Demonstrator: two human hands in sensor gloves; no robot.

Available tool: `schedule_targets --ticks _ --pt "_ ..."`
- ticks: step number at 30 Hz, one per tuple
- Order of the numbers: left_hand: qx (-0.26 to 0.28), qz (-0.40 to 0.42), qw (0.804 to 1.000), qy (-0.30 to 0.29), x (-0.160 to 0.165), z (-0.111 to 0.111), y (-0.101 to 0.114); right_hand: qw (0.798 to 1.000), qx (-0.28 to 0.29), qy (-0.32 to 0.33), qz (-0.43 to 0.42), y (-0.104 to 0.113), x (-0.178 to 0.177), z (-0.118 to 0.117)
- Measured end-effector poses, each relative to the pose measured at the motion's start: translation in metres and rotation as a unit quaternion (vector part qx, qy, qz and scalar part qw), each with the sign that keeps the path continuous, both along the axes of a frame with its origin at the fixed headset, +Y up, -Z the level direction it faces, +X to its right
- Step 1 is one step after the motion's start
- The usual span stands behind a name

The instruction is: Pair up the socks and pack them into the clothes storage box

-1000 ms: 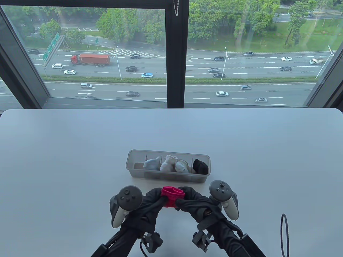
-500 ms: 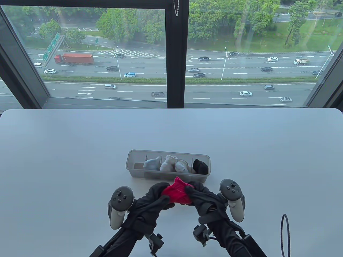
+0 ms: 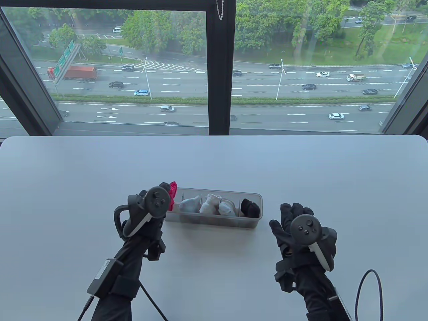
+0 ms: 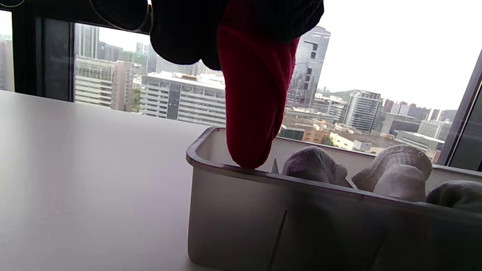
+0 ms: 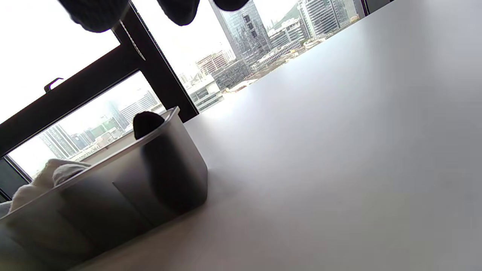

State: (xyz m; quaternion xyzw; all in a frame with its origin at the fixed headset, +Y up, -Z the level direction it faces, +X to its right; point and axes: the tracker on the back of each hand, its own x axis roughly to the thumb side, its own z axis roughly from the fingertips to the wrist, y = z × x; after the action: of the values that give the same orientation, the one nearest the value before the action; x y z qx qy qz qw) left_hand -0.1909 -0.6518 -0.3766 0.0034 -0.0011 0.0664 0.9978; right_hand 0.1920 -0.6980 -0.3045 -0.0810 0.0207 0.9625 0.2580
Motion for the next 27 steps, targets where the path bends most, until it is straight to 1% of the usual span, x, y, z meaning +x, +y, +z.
schedule_targets --ticks 3,6,7,10,12,15,18,20,24,27 --pt "-0.049 -0.025 0.998 0.017 0.004 -0.016 -0.020 1.000 -0.026 0.003 0.013 -0.009 0.002 -0.003" --pt "-0.069 -0.036 0.997 0.026 0.003 -0.024 -0.036 0.999 -0.039 0.006 0.033 -0.013 0.001 -0.004" --pt "-0.063 -0.026 0.997 0.026 0.003 -0.026 -0.040 0.998 -0.041 0.007 0.037 -0.015 0.000 -0.004" --pt "-0.083 -0.024 0.996 0.026 0.000 -0.026 -0.043 0.998 -0.044 0.009 0.043 -0.017 -0.001 -0.004" --pt "-0.072 -0.008 0.997 0.021 -0.005 -0.022 -0.041 0.998 -0.045 0.011 0.050 -0.019 -0.002 -0.004" --pt "-0.074 0.022 0.997 -0.008 -0.012 -0.010 -0.032 0.997 -0.048 0.011 0.067 -0.020 -0.004 -0.005" --pt "-0.091 0.016 0.995 -0.034 -0.022 0.009 -0.022 0.993 -0.047 0.014 0.104 -0.022 -0.007 -0.005" --pt "-0.112 0.007 0.993 -0.046 -0.028 0.021 -0.021 0.992 -0.048 0.019 0.113 -0.023 -0.008 -0.004" --pt "-0.144 -0.020 0.987 -0.069 -0.040 0.049 -0.030 0.989 -0.054 0.035 0.134 -0.027 -0.012 -0.004" --pt "-0.146 -0.030 0.985 -0.086 -0.047 0.068 -0.047 0.986 -0.066 0.049 0.145 -0.032 -0.014 -0.003"
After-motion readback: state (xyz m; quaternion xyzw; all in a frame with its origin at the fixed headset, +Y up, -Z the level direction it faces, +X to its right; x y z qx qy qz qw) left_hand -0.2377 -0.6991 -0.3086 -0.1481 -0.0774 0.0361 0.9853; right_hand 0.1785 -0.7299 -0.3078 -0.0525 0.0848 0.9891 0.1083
